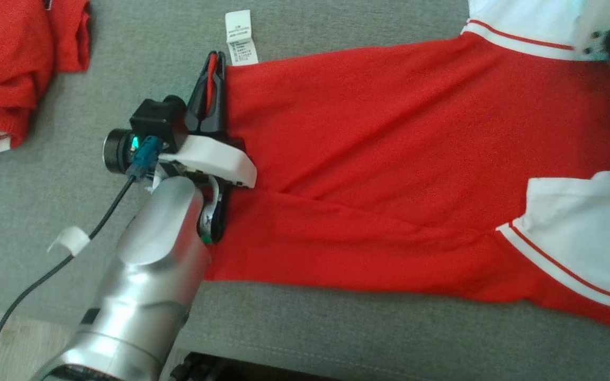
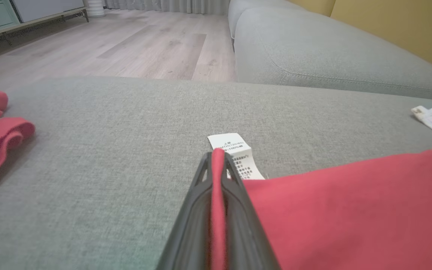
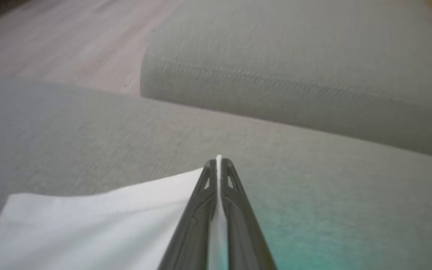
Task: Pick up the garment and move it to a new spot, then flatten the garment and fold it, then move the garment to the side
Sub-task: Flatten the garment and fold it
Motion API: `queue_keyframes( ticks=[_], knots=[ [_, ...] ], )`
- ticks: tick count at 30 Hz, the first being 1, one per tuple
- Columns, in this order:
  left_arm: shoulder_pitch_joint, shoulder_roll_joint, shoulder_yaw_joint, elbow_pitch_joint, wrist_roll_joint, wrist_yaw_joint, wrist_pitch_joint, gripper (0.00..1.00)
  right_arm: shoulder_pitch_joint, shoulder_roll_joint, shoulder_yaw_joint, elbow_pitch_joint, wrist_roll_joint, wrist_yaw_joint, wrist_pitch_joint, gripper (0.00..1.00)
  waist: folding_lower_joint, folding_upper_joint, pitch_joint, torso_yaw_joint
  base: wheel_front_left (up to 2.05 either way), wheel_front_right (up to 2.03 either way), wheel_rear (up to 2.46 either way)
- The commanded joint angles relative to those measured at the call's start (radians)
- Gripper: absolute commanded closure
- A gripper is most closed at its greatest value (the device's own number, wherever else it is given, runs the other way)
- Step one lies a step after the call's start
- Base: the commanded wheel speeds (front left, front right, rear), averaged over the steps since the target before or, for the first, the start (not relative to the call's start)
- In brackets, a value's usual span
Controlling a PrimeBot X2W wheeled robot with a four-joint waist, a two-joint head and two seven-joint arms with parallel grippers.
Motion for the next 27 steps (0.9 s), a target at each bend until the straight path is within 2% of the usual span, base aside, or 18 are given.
queue_keyframes(
  ticks=[1,6,8,12,16,21,27],
  knots=[
    [-0.035,0.028,0.034,-0.030,0.011,0.006,-0.004,1.00,-0.021,-0.013,-0.008,-0.026,-0.009,-0.001,-0.032,1.00,0.0001,0.0000,-0.001,-0.007,0.00,0.00,0.00],
    [-0.079,0.028,0.088,-0.062,0.077,0.007,-0.004,1.00,-0.071,-0.010,-0.112,-0.017,-0.068,-0.001,-0.237,1.00,0.0001,0.0000,-0.005,-0.049,0.00,0.00,0.00],
    [-0.100,0.030,0.112,-0.070,0.108,-0.001,-0.004,1.00,-0.083,0.001,-0.149,-0.015,-0.088,-0.001,-0.286,1.00,0.0001,0.0000,-0.011,-0.072,0.00,0.00,0.00],
    [-0.132,0.051,0.158,-0.075,0.163,-0.018,-0.004,1.00,-0.086,0.034,-0.211,-0.033,-0.108,-0.001,-0.324,1.00,0.0001,0.0000,-0.031,-0.126,0.00,0.00,0.00],
    [-0.127,0.082,0.207,-0.066,0.199,-0.029,-0.004,1.00,-0.052,0.087,-0.230,-0.082,-0.089,-0.001,-0.329,1.00,0.0001,0.0000,-0.054,-0.183,0.00,0.00,0.00],
    [-0.046,0.100,0.258,-0.093,0.240,-0.037,-0.004,1.00,0.113,0.133,-0.204,-0.234,0.009,-0.001,-0.329,1.00,0.0001,0.0000,-0.088,-0.235,0.00,0.00,0.00],
    [0.108,0.104,0.337,-0.174,0.275,-0.040,-0.004,1.00,0.404,0.140,-0.127,-0.444,0.162,-0.001,-0.330,1.00,0.0001,0.0000,-0.145,-0.277,0.00,0.00,0.00]
  ],
)
